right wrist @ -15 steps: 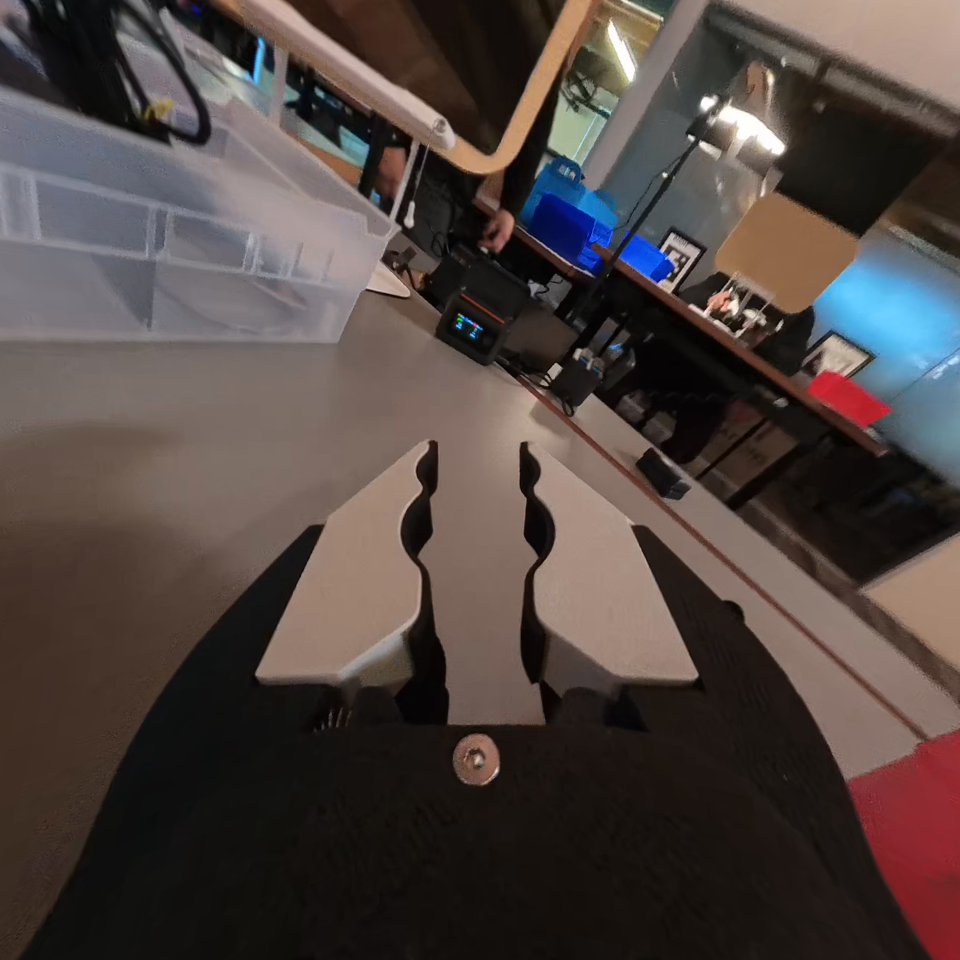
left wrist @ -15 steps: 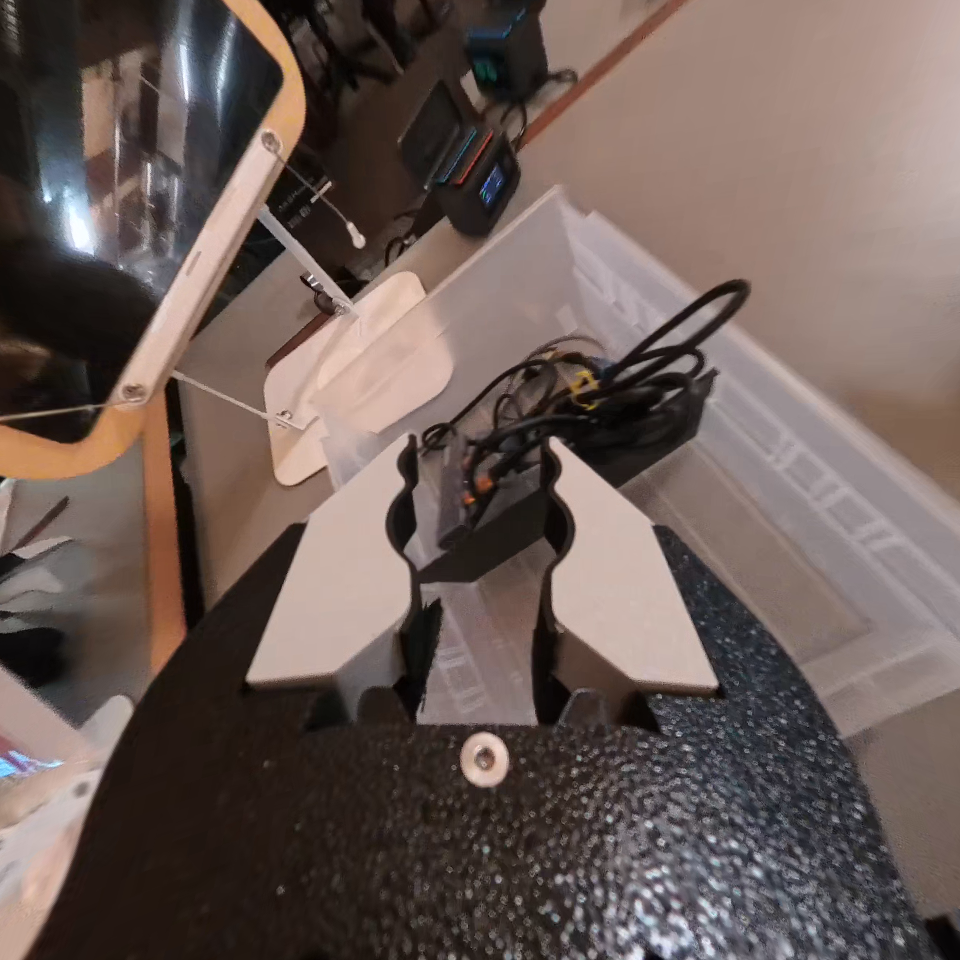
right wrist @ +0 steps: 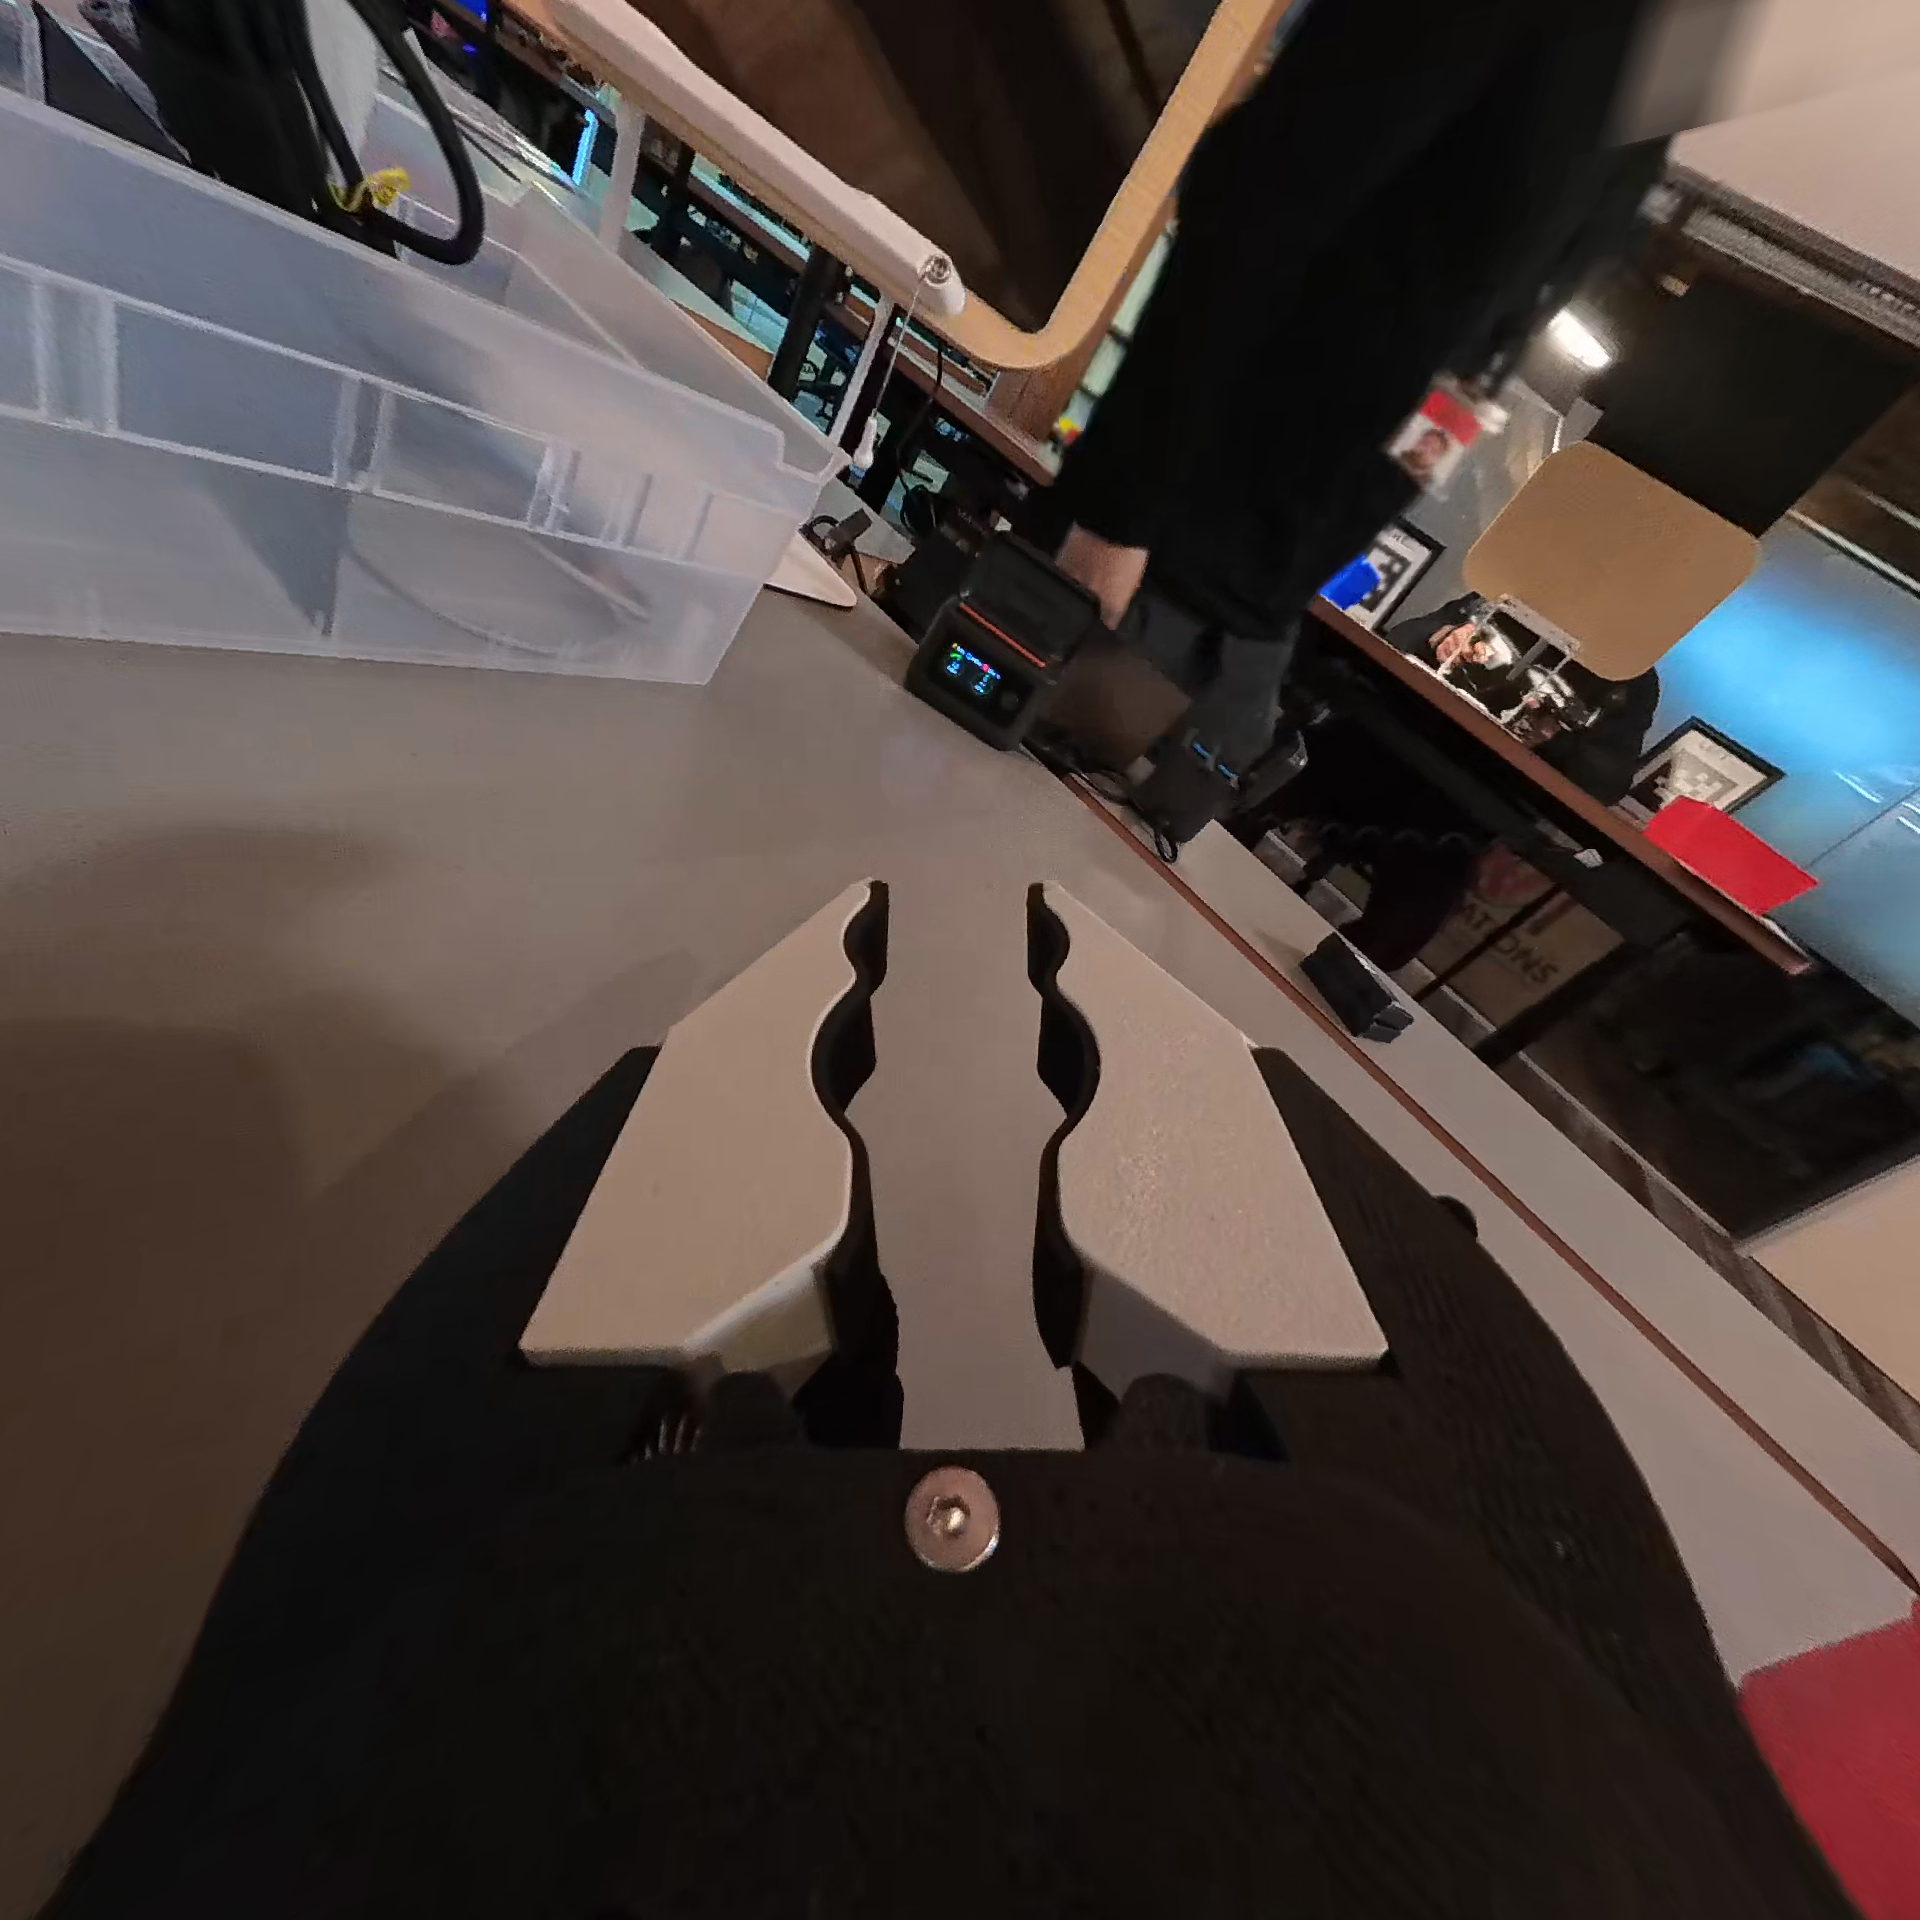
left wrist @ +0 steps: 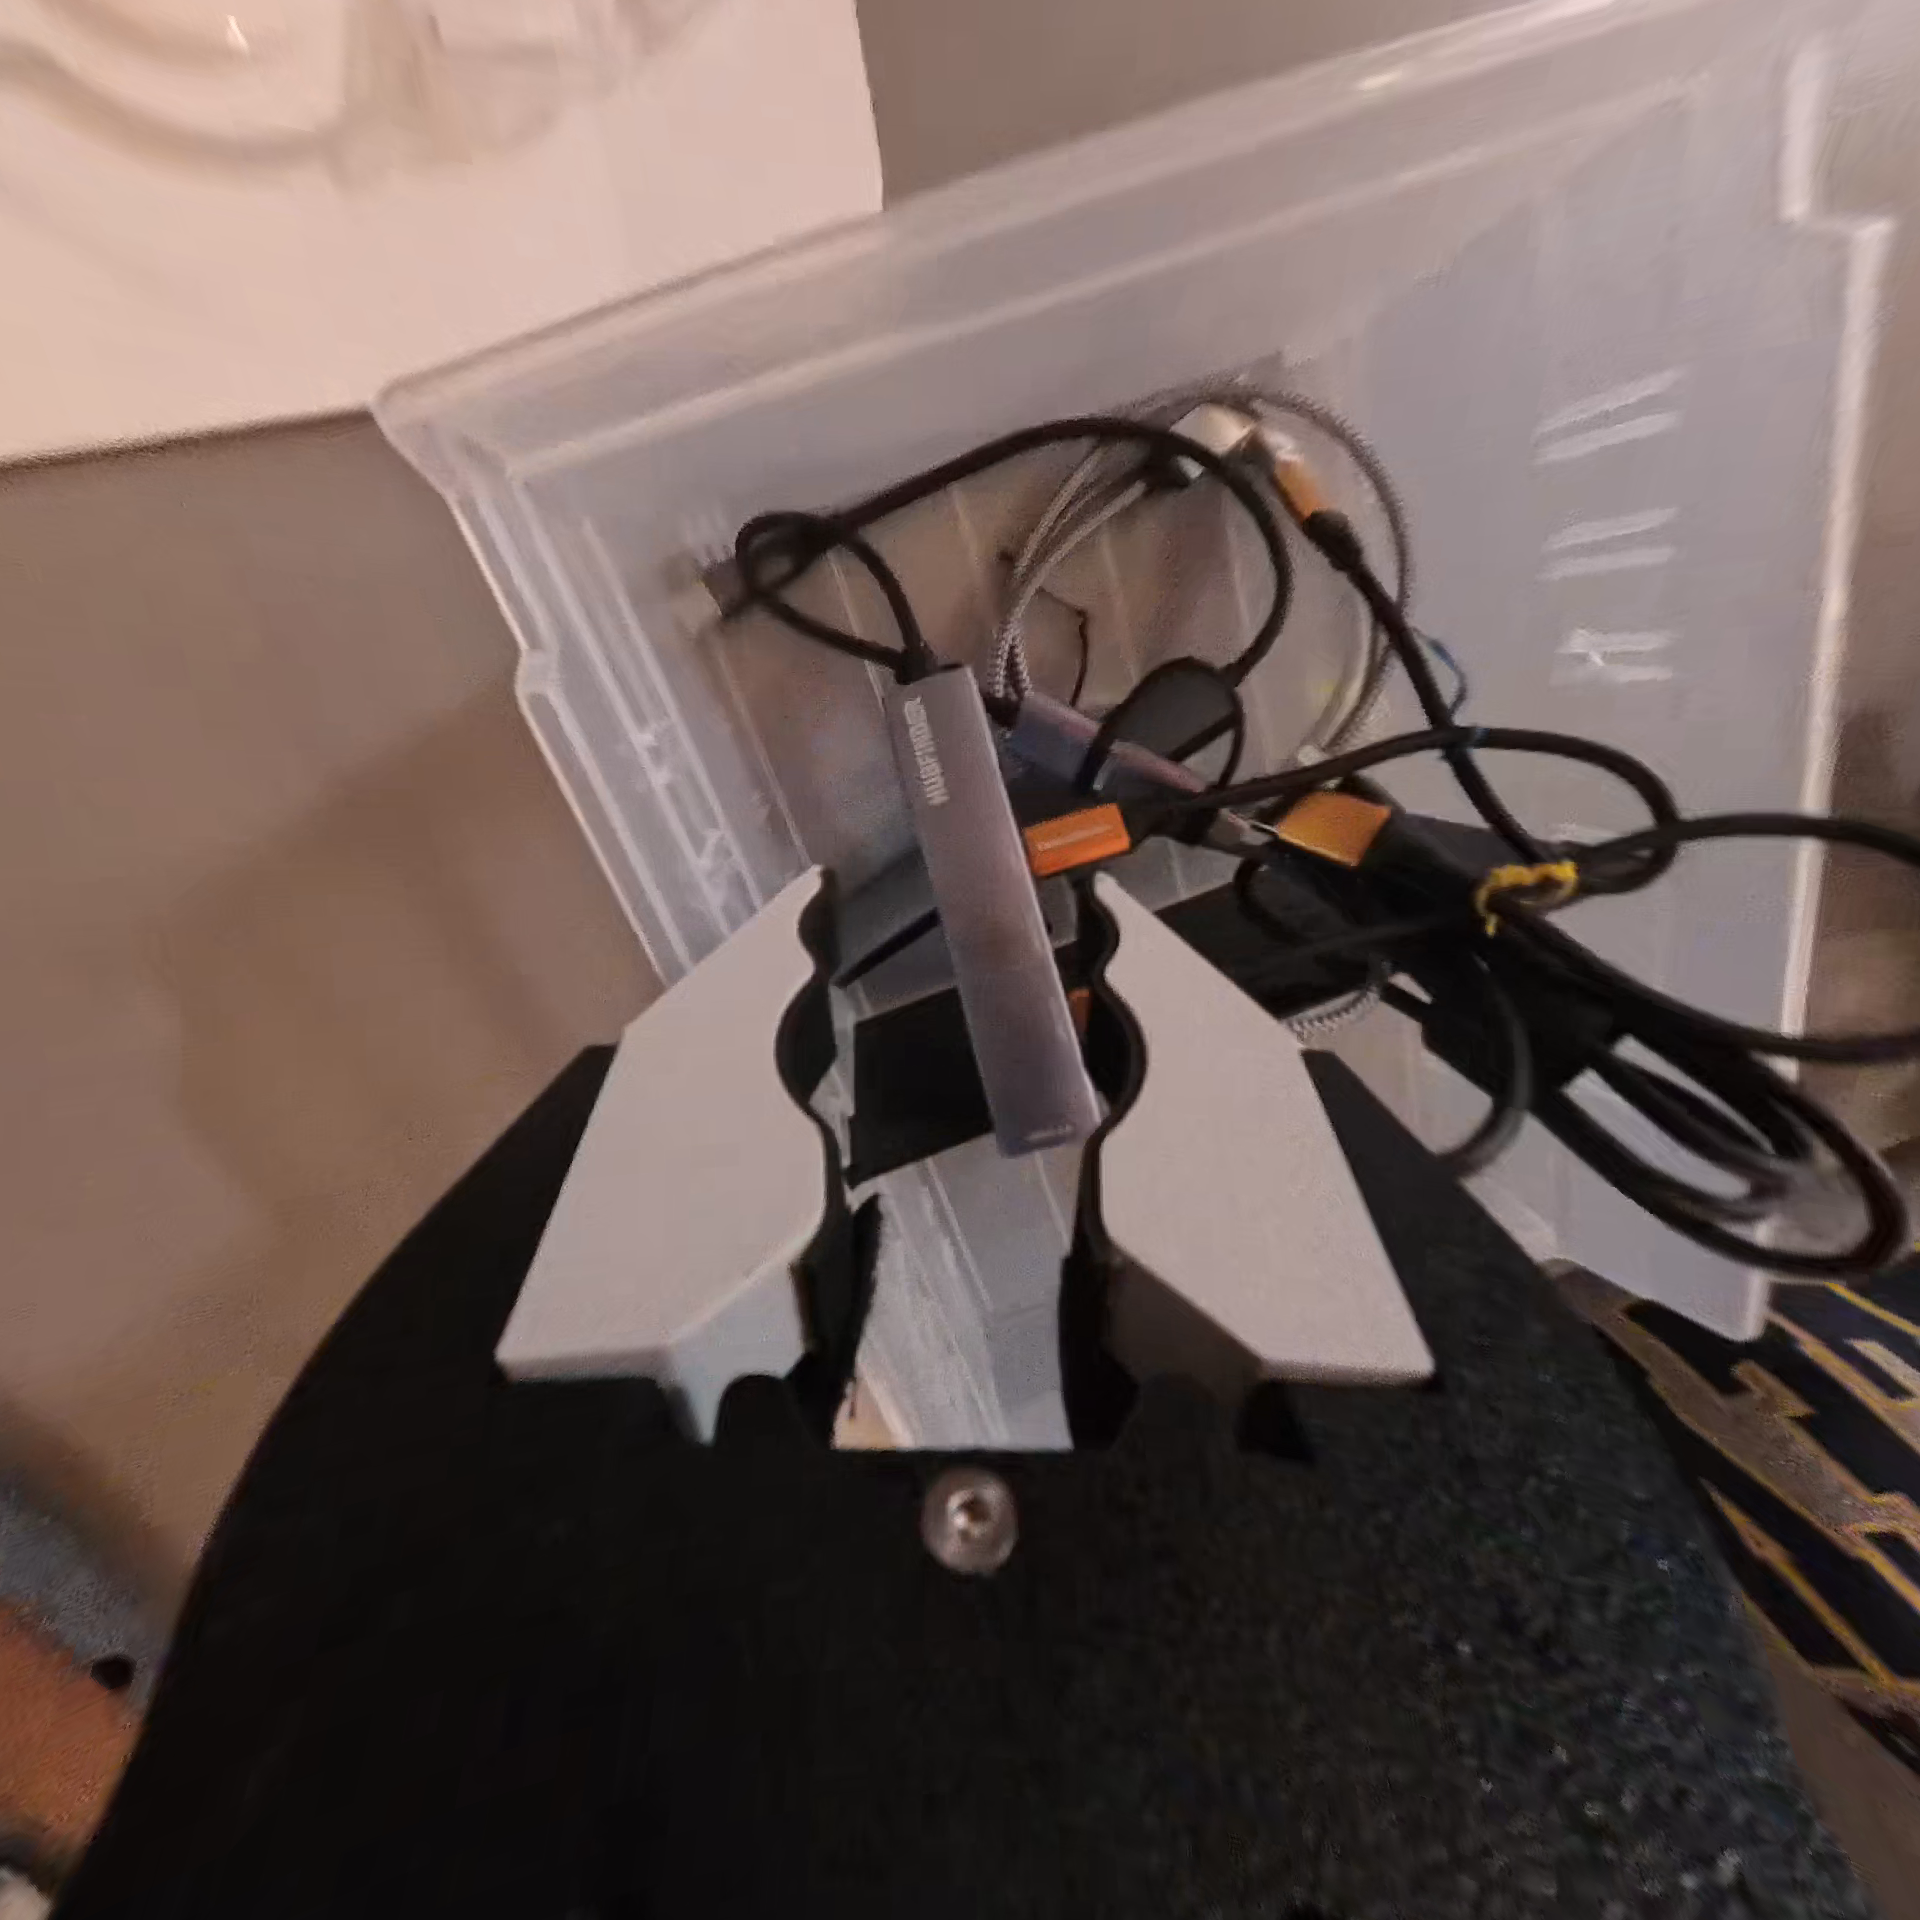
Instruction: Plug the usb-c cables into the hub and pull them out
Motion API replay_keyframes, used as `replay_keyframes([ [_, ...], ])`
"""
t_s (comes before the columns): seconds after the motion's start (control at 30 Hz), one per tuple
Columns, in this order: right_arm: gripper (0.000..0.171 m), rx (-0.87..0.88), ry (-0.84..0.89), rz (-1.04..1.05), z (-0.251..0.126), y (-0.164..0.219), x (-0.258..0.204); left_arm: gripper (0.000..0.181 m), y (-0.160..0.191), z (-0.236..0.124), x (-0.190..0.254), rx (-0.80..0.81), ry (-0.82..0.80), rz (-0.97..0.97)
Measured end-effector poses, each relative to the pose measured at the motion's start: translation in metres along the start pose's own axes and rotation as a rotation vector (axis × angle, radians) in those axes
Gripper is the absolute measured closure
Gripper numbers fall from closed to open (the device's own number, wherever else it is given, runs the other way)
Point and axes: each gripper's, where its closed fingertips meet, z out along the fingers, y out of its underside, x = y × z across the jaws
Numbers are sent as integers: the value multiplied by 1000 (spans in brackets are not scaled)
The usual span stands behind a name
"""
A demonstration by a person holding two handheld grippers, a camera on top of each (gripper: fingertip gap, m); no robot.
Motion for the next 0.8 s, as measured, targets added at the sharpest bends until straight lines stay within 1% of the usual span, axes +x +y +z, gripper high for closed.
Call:
replay_keyframes([
  [0.07,145,3,-2,2,0,0,0,132,4,11,1,-94,19,-42],
  [0.2,146,3,-5,3,0,0,0,126,16,25,12,-265,94,-97],
  [0.27,145,2,-9,0,0,0,-1,132,23,28,12,-344,99,-119],
  [0.33,146,2,-11,-2,0,0,-1,133,24,28,12,-365,107,-130],
  [0.4,146,3,-13,-2,0,0,-1,138,23,28,14,-366,124,-132],
  [0.43,146,4,-14,-2,0,0,-2,144,21,28,16,-355,137,-132],
  [0.53,146,3,-18,-5,0,0,-2,148,19,29,18,-323,125,-82],
  [0.6,146,4,-22,-8,0,0,-3,157,17,26,21,-297,122,-30],
  [0.7,146,8,-25,-3,-1,-1,-3,157,12,7,16,-249,31,54],
  [0.8,146,11,-25,9,-1,-1,-2,158,2,-25,17,-151,-56,116],
])
